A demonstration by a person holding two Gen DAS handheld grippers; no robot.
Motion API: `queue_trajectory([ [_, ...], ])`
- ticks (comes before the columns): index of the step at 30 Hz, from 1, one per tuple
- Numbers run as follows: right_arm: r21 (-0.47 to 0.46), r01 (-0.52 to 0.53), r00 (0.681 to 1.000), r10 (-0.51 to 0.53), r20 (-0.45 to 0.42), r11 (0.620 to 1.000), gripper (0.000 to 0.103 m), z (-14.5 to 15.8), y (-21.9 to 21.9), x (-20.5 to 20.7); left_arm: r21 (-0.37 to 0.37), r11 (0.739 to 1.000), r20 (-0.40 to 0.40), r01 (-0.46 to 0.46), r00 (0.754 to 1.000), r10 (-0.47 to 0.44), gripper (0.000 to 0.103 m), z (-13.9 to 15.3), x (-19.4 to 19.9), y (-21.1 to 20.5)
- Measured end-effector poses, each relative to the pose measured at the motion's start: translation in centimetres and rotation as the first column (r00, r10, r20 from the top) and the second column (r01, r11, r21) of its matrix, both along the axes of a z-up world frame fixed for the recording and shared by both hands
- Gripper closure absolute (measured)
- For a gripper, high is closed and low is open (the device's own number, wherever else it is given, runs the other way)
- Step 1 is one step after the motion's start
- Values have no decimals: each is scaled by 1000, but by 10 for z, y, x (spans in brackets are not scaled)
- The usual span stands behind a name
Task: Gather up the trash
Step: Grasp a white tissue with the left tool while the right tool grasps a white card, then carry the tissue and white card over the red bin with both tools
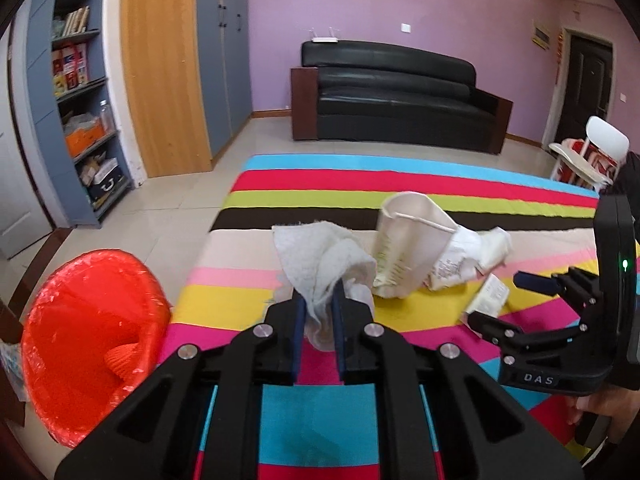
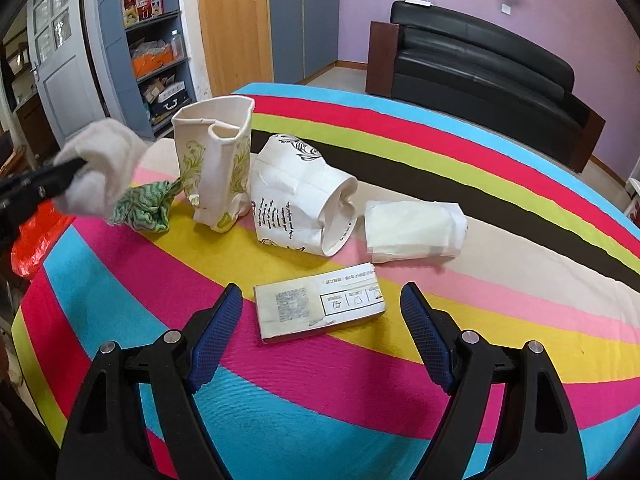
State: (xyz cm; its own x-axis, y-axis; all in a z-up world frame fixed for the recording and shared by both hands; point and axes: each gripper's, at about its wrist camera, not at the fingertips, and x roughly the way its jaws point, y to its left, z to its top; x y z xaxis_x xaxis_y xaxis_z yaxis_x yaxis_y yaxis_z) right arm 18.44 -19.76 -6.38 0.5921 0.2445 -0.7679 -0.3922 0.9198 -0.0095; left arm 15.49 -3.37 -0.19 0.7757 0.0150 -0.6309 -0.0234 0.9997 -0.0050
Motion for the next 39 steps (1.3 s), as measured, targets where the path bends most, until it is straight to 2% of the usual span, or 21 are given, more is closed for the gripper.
queue_trajectory([
  [9,-25,-11,1000,10,-30,1000,26,-8,6,4,-14,999,16,-41,999,42,91,5,-3,17],
  [13,-32,-20,999,19,-43,999,35,-10,6,9,-18,998,18,-53,998,53,91,6,-3,21],
  [20,-33,-22,999,21,-39,999,36,-10,7,3,-26,997,23,-73,997,73,91,8,-5,29],
  [30,44,-29,999,27,35,999,36,22,14,-14,-30,994,36,-108,993,109,91,14,-10,49],
  [39,99,-81,993,72,89,992,36,51,42,-23,-42,988,52,-148,987,150,91,23,-18,74],
])
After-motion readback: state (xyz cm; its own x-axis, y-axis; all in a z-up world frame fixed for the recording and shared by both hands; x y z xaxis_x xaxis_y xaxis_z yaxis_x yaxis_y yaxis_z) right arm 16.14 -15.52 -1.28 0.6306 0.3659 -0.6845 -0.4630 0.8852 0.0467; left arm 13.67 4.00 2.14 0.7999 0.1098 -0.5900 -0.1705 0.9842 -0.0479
